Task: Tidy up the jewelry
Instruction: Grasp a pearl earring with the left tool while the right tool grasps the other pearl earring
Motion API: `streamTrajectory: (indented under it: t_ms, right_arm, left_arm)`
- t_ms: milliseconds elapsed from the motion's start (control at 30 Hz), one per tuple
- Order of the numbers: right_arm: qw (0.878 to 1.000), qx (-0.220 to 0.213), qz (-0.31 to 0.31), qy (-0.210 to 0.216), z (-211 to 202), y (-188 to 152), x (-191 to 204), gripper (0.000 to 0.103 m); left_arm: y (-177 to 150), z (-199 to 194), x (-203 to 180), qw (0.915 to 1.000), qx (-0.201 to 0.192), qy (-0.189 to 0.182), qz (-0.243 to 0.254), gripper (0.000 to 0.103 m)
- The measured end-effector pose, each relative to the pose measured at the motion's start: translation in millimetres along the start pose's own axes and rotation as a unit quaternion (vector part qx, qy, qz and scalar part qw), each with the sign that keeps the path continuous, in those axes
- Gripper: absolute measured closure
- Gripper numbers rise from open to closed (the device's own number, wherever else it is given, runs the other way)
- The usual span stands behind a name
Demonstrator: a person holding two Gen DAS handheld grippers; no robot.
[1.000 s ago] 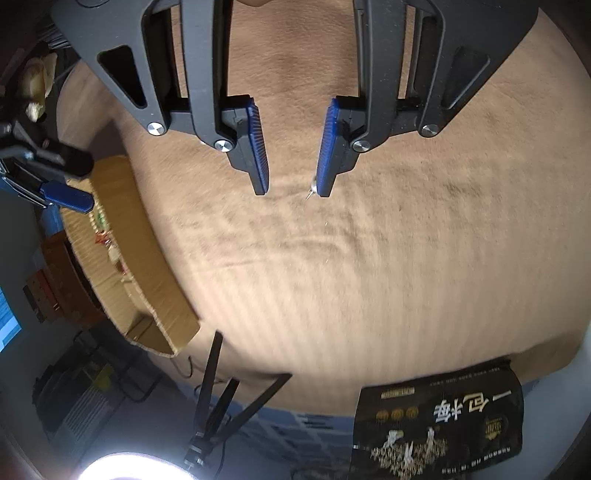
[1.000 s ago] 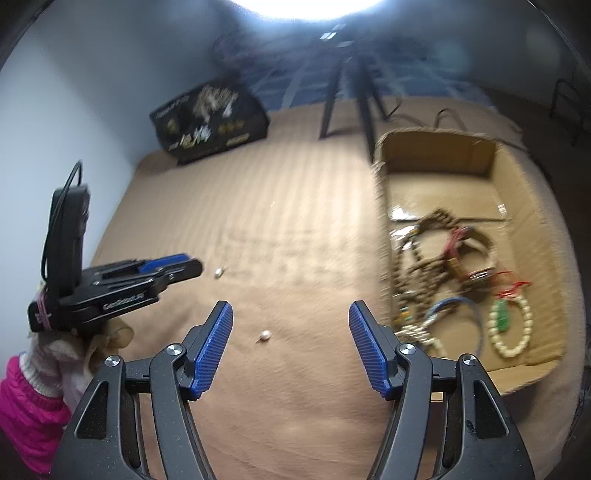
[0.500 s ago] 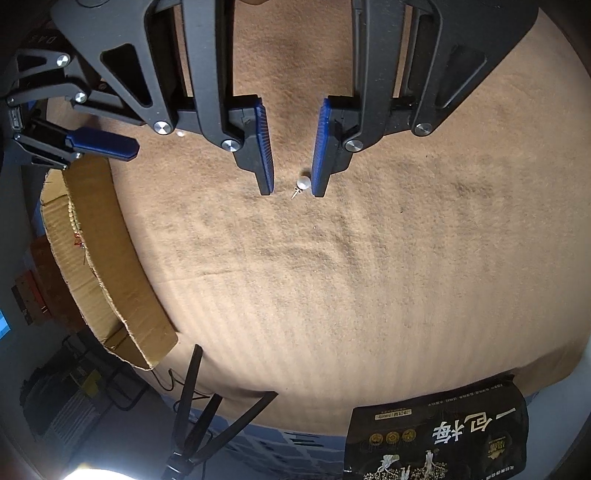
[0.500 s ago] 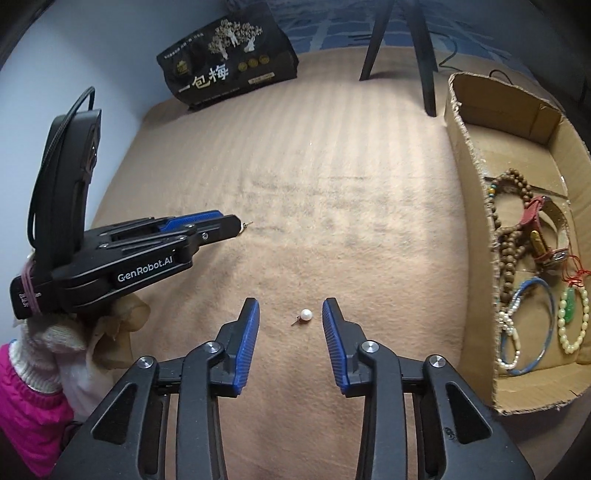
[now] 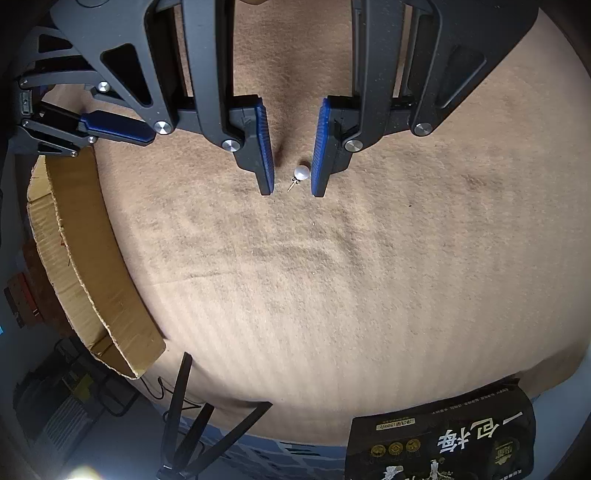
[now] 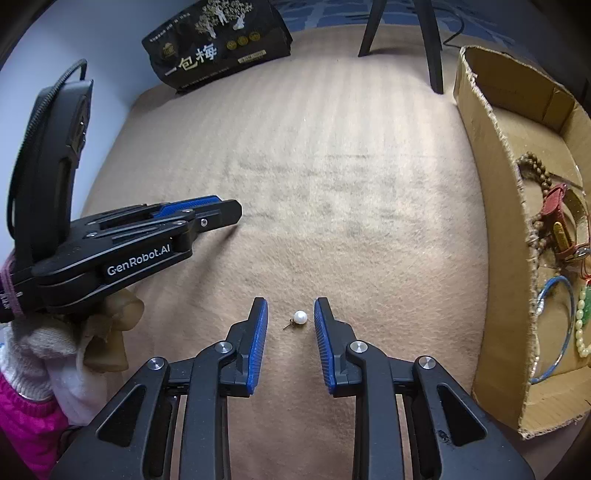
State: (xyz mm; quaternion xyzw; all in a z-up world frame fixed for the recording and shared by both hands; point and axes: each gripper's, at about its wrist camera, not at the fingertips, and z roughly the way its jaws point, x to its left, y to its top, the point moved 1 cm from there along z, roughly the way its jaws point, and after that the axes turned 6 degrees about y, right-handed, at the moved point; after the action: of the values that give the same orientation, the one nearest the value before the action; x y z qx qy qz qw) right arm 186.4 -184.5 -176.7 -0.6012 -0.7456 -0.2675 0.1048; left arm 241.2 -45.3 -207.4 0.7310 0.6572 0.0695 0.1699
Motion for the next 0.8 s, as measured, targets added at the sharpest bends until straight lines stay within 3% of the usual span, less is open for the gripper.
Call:
streamTrajectory:
  t_ms: [367, 533, 800]
  right_arm:
    - [1.000, 0.010, -0.012, -0.020, 17, 12, 2, 0.085]
    - [0.999, 0.012, -0.020, -0.032, 19, 12, 1, 0.094]
    - [0.999, 0.002, -0.028, -0.035, 12, 14, 1, 0.094]
  left_arm:
    - [-1, 7, 0, 1.0000, 0.006, 0.008, 0.000, 0.087]
    - [0, 9, 0, 0.9999, 0.005, 0.015, 0.004, 0.093]
    - [1, 5, 3, 0.9999, 0.001, 0.011, -0.003, 0.094]
